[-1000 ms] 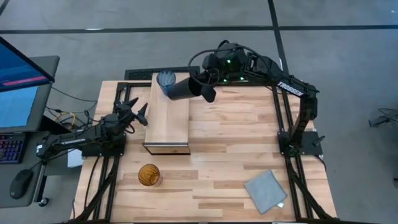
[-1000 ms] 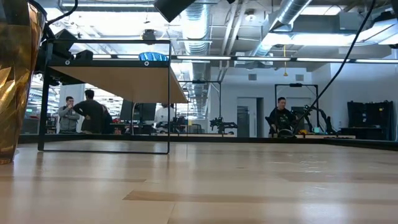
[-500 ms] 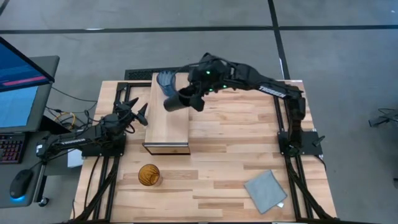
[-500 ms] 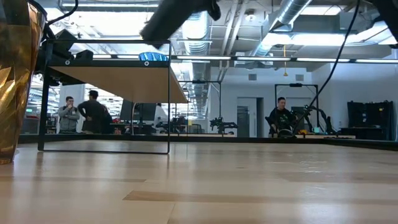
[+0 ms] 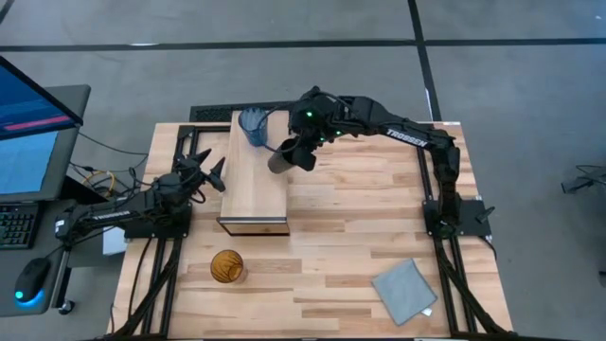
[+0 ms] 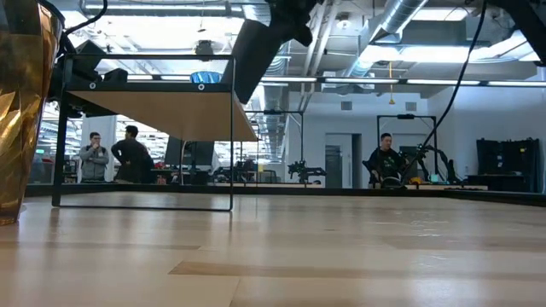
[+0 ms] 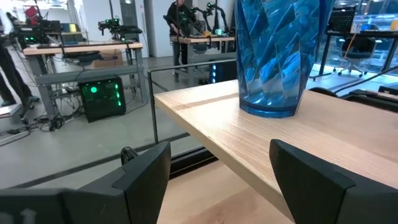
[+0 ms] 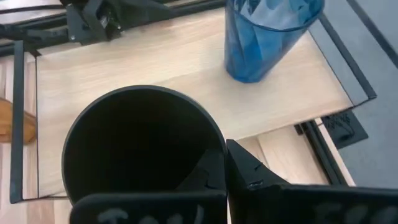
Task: Stack small to large cups/mugs on shelf
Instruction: Put the black cup on the shelf
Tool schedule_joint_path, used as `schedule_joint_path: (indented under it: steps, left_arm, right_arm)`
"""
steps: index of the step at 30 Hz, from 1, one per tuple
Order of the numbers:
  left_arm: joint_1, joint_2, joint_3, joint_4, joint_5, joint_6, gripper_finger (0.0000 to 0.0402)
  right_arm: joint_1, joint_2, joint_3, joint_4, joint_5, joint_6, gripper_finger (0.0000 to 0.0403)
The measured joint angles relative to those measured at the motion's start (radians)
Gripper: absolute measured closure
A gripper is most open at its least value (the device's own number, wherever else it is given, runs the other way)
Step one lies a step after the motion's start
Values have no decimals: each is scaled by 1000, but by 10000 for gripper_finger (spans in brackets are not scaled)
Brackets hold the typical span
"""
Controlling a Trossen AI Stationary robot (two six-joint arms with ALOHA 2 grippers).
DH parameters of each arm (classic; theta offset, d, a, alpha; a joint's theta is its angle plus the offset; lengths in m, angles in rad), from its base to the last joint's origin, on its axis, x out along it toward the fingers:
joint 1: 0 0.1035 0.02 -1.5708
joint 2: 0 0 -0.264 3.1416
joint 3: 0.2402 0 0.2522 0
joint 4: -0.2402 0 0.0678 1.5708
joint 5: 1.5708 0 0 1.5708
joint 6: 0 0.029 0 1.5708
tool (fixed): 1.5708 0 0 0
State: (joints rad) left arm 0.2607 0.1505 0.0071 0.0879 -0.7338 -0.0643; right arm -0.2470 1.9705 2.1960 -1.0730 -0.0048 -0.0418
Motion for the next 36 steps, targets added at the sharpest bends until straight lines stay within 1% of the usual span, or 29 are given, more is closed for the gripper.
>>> schedule_joint_path:
  steps: [4,13,19,25,31,36]
  left_arm:
    - [0,0,0,0,0,0,136]
    - [0,0,0,0,1,-8,136]
    - [0,0,0,0,1,-9,136]
    - [0,0,0,0,1,-10,136]
    - [0,0,0,0,1,-10,136]
    - [0,0,0,0,1,-6,136]
  right_arm:
    - [-4,0,0,-29,2,13,397]
    - [-4,0,0,-20,2,12,397]
    - [-2,0,0,26,0,12,397]
    - [-2,1,0,34,-1,7,397]
    - [-2,44,-2,95,-29,-7,397]
    - [-2,45,-2,88,-24,-18,397]
